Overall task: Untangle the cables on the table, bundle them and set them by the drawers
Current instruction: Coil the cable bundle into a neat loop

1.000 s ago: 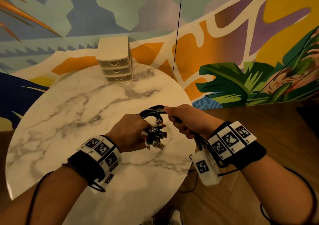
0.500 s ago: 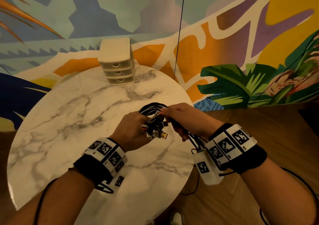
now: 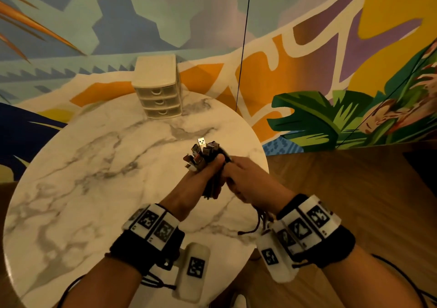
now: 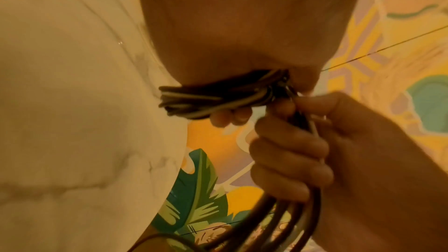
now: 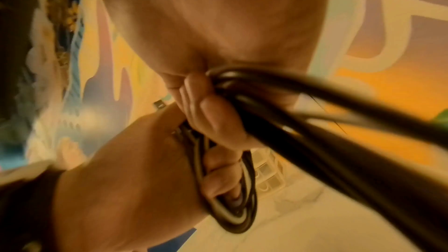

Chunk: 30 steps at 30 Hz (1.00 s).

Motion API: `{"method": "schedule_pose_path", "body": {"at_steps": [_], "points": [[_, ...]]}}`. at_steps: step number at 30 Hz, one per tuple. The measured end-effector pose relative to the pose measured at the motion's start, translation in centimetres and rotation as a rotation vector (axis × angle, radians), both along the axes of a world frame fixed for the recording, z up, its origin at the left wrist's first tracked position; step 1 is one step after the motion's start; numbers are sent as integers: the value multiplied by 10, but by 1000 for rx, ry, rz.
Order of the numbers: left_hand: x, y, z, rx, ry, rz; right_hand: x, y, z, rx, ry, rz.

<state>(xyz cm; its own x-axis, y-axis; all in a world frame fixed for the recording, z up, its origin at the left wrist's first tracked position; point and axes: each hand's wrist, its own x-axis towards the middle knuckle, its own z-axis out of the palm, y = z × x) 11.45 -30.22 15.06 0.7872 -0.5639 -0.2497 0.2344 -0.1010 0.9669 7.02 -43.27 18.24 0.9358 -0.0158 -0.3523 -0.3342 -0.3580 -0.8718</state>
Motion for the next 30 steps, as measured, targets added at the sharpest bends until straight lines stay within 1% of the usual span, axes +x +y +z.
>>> {"method": "schedule_pose_path", "body": {"at_steps": [2, 4, 6, 7, 9, 10, 11, 12, 16, 18, 20, 23, 26, 28, 29, 30], "points": [[-3, -4, -1, -46, 14, 37, -3, 9, -3, -107, -53, 20], [-1, -8, 0, -54, 76, 131, -9, 14, -6, -115, -83, 28], [5, -9, 2, -87, 176, 249, -17, 21, -9, -101, -80, 80], [7, -10, 3, -113, 208, 259, -22, 25, -11, -76, -69, 111], [7, -12, 6, -146, 190, 195, -29, 35, -17, 23, -25, 127], [6, -12, 9, -173, 186, 164, -31, 38, -20, 108, 15, 114], [5, -12, 11, -213, 208, 151, -32, 38, -25, 183, 55, 106], [6, -11, 12, -259, 226, 141, -32, 38, -31, 213, 90, 116], [2, -8, 17, -407, 264, 68, -24, 29, -50, 91, 138, 211], [0, -5, 19, -425, 267, 52, -18, 25, -55, 3, 190, 277], [-1, 0, 20, -422, 252, 12, -12, 18, -60, -127, 233, 346], [0, 12, 25, -325, 172, -98, -2, -2, -62, -389, 223, 494], [-4, 24, 24, -118, 60, -235, 10, -32, -56, -657, 265, 563], [-9, 27, 26, 55, 33, -292, 18, -51, -50, -751, 283, 555], [-12, 28, 26, 159, -5, -332, 21, -57, -46, -786, 290, 553], [-15, 28, 25, 251, -77, -388, 24, -61, -40, -806, 297, 549]]}}
